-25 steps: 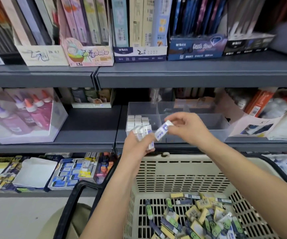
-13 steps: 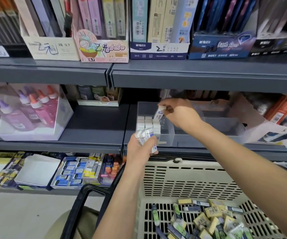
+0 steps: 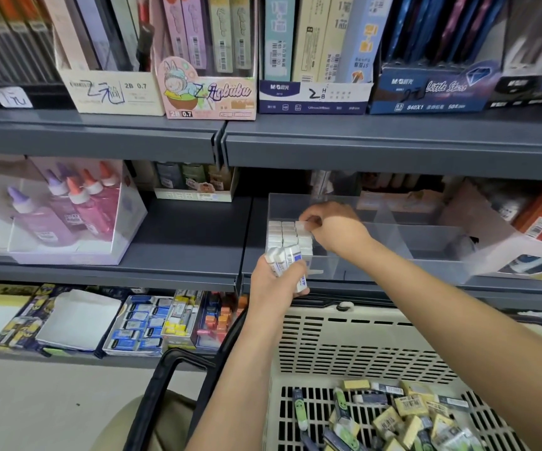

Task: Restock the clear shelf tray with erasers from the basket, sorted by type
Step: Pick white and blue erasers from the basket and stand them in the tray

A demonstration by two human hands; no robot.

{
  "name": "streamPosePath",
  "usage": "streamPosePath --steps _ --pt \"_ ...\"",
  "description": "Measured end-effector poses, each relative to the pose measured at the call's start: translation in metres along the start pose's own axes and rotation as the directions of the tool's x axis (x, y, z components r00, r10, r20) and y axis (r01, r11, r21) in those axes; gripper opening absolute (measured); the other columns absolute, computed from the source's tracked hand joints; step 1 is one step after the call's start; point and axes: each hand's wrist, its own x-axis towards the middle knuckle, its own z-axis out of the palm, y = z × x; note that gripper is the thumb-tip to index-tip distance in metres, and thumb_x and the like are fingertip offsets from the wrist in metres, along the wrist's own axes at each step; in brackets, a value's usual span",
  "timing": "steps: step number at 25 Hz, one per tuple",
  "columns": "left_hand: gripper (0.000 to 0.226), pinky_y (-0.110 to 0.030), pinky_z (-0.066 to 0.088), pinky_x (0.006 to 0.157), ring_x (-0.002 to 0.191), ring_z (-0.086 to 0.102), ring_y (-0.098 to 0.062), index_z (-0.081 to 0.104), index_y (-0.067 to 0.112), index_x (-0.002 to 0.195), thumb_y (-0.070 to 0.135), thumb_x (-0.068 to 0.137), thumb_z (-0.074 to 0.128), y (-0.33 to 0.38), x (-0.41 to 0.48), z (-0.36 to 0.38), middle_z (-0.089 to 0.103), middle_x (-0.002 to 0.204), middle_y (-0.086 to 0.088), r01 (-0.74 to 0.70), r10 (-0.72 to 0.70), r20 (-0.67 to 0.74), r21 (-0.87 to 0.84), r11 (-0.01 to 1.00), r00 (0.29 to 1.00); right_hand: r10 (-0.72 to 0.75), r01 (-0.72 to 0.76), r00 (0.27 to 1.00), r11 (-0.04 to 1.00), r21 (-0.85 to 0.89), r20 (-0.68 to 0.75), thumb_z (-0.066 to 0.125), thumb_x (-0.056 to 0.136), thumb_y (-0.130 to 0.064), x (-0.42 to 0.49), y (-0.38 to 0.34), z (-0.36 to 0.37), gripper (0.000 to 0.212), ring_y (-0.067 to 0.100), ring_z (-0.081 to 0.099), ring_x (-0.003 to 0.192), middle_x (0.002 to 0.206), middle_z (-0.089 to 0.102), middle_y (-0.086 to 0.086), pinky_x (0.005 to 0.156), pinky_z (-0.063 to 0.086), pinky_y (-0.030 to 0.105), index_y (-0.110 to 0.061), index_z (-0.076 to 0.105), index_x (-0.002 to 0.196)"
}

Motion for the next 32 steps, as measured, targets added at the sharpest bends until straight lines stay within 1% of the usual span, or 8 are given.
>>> streamPosePath --steps 3,6,9,14,20,24,28,32 --pt "0.024 -0.026 0.054 0.065 0.082 0.063 -0.012 0.055 0.018 0.101 0.006 0.081 0.064 0.000 -0.001 0.000 0.065 0.090 0.000 0.001 -0.001 0.009 -0.005 1.000 1.000 -0.047 0.038 0.998 0.984 -0.174 -0.048 0.047 0.090 -0.013 -0.002 0.000 0.001 0.020 0.025 0.061 0.093 0.101 0.067 0.000 0.078 0.047 0.029 -0.025 0.062 0.096" --pt "0.025 -0.025 0.053 0.065 0.082 0.064 -0.010 0.055 0.017 0.103 0.005 0.083 0.062 0.002 -0.001 -0.001 0.065 0.090 0.000 0.014 -0.013 0.025 -0.030 0.999 1.000 -0.046 0.043 0.999 0.981 -0.191 -0.015 0.046 0.090 -0.012 -0.005 0.001 -0.001 0.024 0.026 0.060 0.093 0.101 0.067 -0.001 0.081 0.043 0.029 -0.025 0.065 0.094" --pt "0.025 -0.026 0.052 0.065 0.087 0.064 -0.013 0.053 0.016 0.107 0.002 0.086 0.055 0.004 -0.002 -0.001 0.064 0.096 -0.004 0.047 -0.042 0.057 -0.080 0.996 0.997 -0.100 0.098 0.995 0.991 -0.095 -0.016 0.049 0.092 -0.019 -0.015 0.000 -0.009 0.021 0.021 0.060 0.096 0.108 0.065 -0.001 0.087 0.047 0.030 -0.024 0.068 0.099" --pt "0.024 -0.024 0.053 0.066 0.090 0.062 -0.015 0.058 0.013 0.113 0.009 0.089 0.058 0.004 -0.003 -0.003 0.065 0.101 -0.007 0.042 -0.032 0.154 -0.067 0.997 0.988 -0.212 0.171 0.974 0.919 0.354 0.078 0.055 0.092 -0.023 -0.054 -0.006 -0.021 0.019 0.007 0.062 0.083 0.094 0.070 -0.006 0.081 0.049 0.023 -0.019 0.070 0.103" --pt "0.021 -0.023 0.053 0.064 0.081 0.065 -0.010 0.059 0.010 0.112 0.015 0.092 0.056 0.000 -0.005 -0.001 0.069 0.097 -0.006 0.050 -0.035 0.214 -0.065 0.997 0.976 -0.171 0.098 0.970 0.926 0.365 0.173 0.060 0.089 -0.014 -0.066 0.003 -0.033 0.005 0.006 0.060 0.066 0.072 0.062 -0.008 0.077 0.052 0.029 -0.017 0.064 0.089" --pt "0.010 -0.025 0.052 0.058 0.070 0.066 -0.012 0.059 0.009 0.100 0.007 0.090 0.056 0.005 0.001 -0.010 0.069 0.082 -0.003 0.070 -0.055 0.070 -0.232 0.970 0.996 -0.045 -0.005 0.995 0.867 0.498 0.087 0.063 0.087 -0.016 -0.059 0.012 -0.053 0.012 0.005 0.061 0.059 0.068 0.067 -0.006 0.073 0.050 0.032 -0.022 0.059 0.076" --pt "0.014 -0.023 0.054 0.061 0.077 0.067 -0.011 0.058 0.013 0.105 0.010 0.092 0.056 0.002 0.000 -0.012 0.065 0.089 -0.001 0.007 -0.006 0.008 -0.077 0.997 1.000 -0.034 0.042 0.998 0.987 0.152 -0.050 0.063 0.086 -0.034 -0.051 0.020 -0.049 0.014 0.007 0.056 0.064 0.066 0.062 -0.013 0.065 0.046 0.025 -0.029 0.058 0.074" --pt "0.014 -0.021 0.053 0.059 0.075 0.068 -0.008 0.058 0.012 0.105 0.013 0.092 0.057 0.003 -0.003 -0.012 0.066 0.091 -0.004 -0.009 0.009 -0.010 -0.049 0.999 1.000 -0.030 0.028 0.999 0.994 0.109 0.024 0.063 0.086 -0.032 -0.054 0.018 -0.023 0.006 0.005 0.056 0.073 0.073 0.060 -0.016 0.078 0.052 0.035 -0.030 0.061 0.081"
